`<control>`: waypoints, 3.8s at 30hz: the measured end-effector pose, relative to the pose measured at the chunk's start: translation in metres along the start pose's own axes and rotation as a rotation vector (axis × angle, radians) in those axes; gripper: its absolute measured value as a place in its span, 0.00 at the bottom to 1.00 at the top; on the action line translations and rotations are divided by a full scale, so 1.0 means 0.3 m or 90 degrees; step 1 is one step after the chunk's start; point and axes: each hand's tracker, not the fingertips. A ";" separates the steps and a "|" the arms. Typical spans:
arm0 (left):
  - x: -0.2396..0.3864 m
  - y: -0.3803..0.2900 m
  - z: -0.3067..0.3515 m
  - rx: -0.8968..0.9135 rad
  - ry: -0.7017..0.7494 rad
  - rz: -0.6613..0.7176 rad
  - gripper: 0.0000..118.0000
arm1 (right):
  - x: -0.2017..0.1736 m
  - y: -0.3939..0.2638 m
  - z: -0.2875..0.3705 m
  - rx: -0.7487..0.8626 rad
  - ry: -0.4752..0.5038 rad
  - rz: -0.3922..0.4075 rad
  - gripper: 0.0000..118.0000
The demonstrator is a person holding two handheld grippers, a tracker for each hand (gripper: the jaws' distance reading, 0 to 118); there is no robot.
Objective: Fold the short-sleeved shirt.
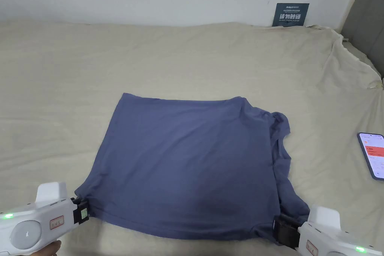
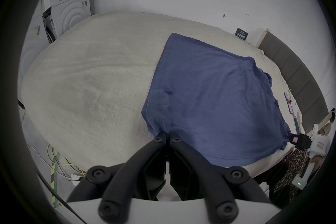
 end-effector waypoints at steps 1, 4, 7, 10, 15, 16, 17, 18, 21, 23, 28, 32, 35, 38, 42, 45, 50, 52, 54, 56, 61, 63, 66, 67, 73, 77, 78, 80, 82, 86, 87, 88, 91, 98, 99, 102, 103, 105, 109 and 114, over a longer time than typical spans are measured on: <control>0.001 -0.001 0.000 0.001 0.001 0.000 0.00 | 0.000 -0.006 -0.009 -0.004 0.003 -0.004 0.77; -0.003 -0.003 -0.002 -0.001 0.002 0.001 0.00 | -0.004 -0.018 -0.036 -0.015 0.013 -0.019 0.57; -0.005 -0.005 0.002 -0.003 0.004 0.001 0.00 | -0.004 -0.024 -0.058 -0.026 0.024 -0.021 0.11; -0.013 -0.007 -0.003 -0.003 0.005 0.008 0.00 | -0.008 -0.028 -0.036 -0.017 0.039 -0.010 0.05; -0.022 -0.008 0.005 0.006 0.001 0.027 0.00 | -0.018 0.015 0.060 0.030 0.051 0.014 0.04; -0.024 -0.006 0.008 0.007 0.000 0.030 0.00 | -0.023 0.029 0.081 0.039 0.052 0.019 0.04; -0.025 -0.003 0.012 0.010 -0.001 0.033 0.00 | -0.030 0.046 0.104 0.055 0.052 0.029 0.04; -0.026 0.002 0.018 0.014 -0.001 0.035 0.00 | -0.038 0.065 0.125 0.067 0.054 0.036 0.04; -0.026 0.028 0.037 0.031 -0.003 0.041 0.00 | -0.057 0.128 0.166 0.097 0.057 0.047 0.04; -0.027 0.061 0.045 0.047 -0.008 0.047 0.00 | -0.075 0.187 0.180 0.104 0.055 0.058 0.04; 0.002 0.188 0.037 0.075 -0.011 0.037 0.00 | -0.107 0.332 0.145 0.112 0.054 0.071 0.04; 0.032 0.299 -0.021 0.089 -0.016 0.024 0.00 | -0.124 0.441 0.069 0.100 0.046 0.076 0.04; 0.073 0.369 -0.073 0.089 -0.012 0.011 0.00 | -0.131 0.509 -0.010 0.079 0.034 0.084 0.04; 0.083 0.428 -0.178 0.081 -0.007 0.006 0.00 | -0.137 0.564 -0.096 0.062 0.025 0.090 0.04; 0.098 0.487 -0.319 0.052 0.008 -0.002 0.00 | -0.138 0.629 -0.235 0.025 0.016 0.099 0.04; 0.110 0.510 -0.423 0.026 0.023 -0.018 0.00 | -0.144 0.662 -0.327 0.000 0.009 0.100 0.04; 0.105 0.531 -0.575 -0.012 0.038 -0.015 0.00 | -0.155 0.704 -0.477 -0.041 -0.007 0.112 0.04; 0.105 0.537 -0.613 -0.024 0.040 -0.013 0.00 | -0.161 0.714 -0.520 -0.054 -0.013 0.115 0.04; 0.115 0.535 -0.634 -0.033 0.046 -0.020 0.00 | -0.165 0.717 -0.564 -0.067 -0.020 0.117 0.04; 0.120 0.528 -0.658 -0.044 0.051 -0.029 0.00 | -0.164 0.707 -0.598 -0.082 -0.027 0.115 0.04; 0.108 0.544 -0.653 -0.048 0.045 0.005 0.10 | -0.155 0.686 -0.594 -0.076 -0.033 0.097 0.09; 0.109 0.551 -0.614 -0.038 0.039 0.015 0.32 | -0.159 0.693 -0.551 -0.061 -0.036 0.098 0.32; 0.136 0.559 -0.526 0.010 0.068 0.019 0.85 | -0.150 0.714 -0.432 0.033 -0.028 0.092 0.77; 0.142 0.562 -0.492 0.031 0.067 0.018 0.89 | -0.154 0.721 -0.383 0.062 -0.019 0.089 0.77; 0.164 0.553 -0.209 0.150 0.017 0.027 0.89 | -0.129 0.718 -0.026 0.222 0.008 0.093 0.77; 0.173 0.481 -0.041 0.217 0.019 0.020 0.87 | -0.119 0.645 0.159 0.295 0.008 0.106 0.77; 0.178 0.457 -0.005 0.227 0.026 0.017 0.86 | -0.115 0.621 0.195 0.302 0.007 0.105 0.77; 0.184 0.405 0.058 0.261 0.039 0.010 0.78 | -0.117 0.576 0.253 0.324 -0.001 0.105 0.77; 0.184 0.350 0.110 0.290 0.039 -0.005 0.67 | -0.111 0.524 0.299 0.343 -0.009 0.106 0.73; 0.188 0.249 0.184 0.338 0.047 -0.036 0.54 | -0.108 0.432 0.348 0.363 -0.027 0.113 0.67; 0.188 0.225 0.197 0.352 0.040 -0.042 0.41 | -0.108 0.412 0.355 0.372 -0.030 0.113 0.59; 0.189 0.206 0.208 0.355 0.032 -0.044 0.20 | -0.109 0.394 0.360 0.375 -0.034 0.114 0.42; 0.190 0.166 0.218 0.359 0.020 -0.052 0.00 | -0.104 0.361 0.362 0.381 -0.037 0.121 0.00; 0.180 0.183 0.178 0.305 -0.003 -0.039 0.00 | -0.103 0.369 0.357 0.374 -0.016 0.117 0.00; 0.176 0.195 0.164 0.287 -0.010 -0.030 0.00 | -0.098 0.372 0.357 0.373 -0.013 0.113 0.00; 0.162 0.244 0.098 0.225 -0.006 -0.026 0.00 | -0.102 0.383 0.342 0.372 -0.014 0.112 0.00; 0.154 0.260 0.077 0.219 -0.010 -0.019 0.00 | -0.101 0.385 0.341 0.370 -0.014 0.112 0.00; 0.136 0.300 0.016 0.172 -0.012 -0.002 0.00 | -0.101 0.390 0.327 0.366 -0.012 0.110 0.00; 0.102 0.367 -0.124 0.093 -0.015 0.014 0.00 | -0.101 0.400 0.289 0.348 -0.018 0.111 0.00; 0.054 0.419 -0.331 -0.013 0.016 0.035 0.50 | -0.101 0.410 0.231 0.321 -0.027 0.109 0.00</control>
